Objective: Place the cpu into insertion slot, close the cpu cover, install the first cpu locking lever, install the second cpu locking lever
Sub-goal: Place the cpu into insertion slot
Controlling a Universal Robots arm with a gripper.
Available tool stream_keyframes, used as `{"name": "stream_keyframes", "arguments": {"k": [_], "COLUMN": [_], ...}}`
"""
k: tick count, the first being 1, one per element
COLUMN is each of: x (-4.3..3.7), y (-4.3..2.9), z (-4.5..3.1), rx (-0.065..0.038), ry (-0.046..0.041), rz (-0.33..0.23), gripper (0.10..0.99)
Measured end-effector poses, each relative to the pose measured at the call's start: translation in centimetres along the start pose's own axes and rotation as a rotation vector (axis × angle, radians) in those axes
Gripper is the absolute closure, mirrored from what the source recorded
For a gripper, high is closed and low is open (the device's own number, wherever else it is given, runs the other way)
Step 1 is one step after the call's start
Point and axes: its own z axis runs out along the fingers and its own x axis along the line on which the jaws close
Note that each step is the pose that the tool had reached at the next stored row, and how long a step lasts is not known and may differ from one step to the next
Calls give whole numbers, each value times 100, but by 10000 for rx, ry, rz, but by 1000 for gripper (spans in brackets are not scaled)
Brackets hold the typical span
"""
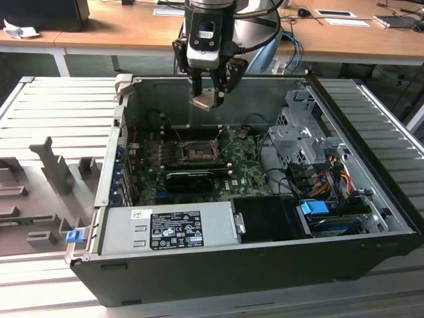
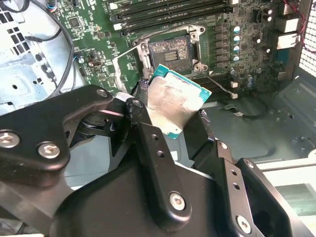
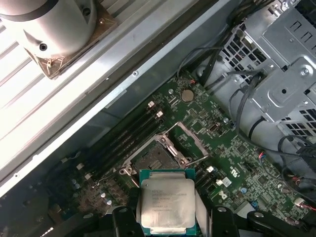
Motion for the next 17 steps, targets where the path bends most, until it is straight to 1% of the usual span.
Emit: {"name": "stream_keyframes", "arguments": {"k": [5, 10, 14, 17], "x": [-1, 0, -1, 0], "y": [-2, -2, -2, -2], "z": [16, 19, 21, 24], "rx": [34, 32, 30, 23], "ry": [-31, -41, -78, -117], "rz": [0, 119, 511, 976], "gripper": [557, 557, 557, 557]}}
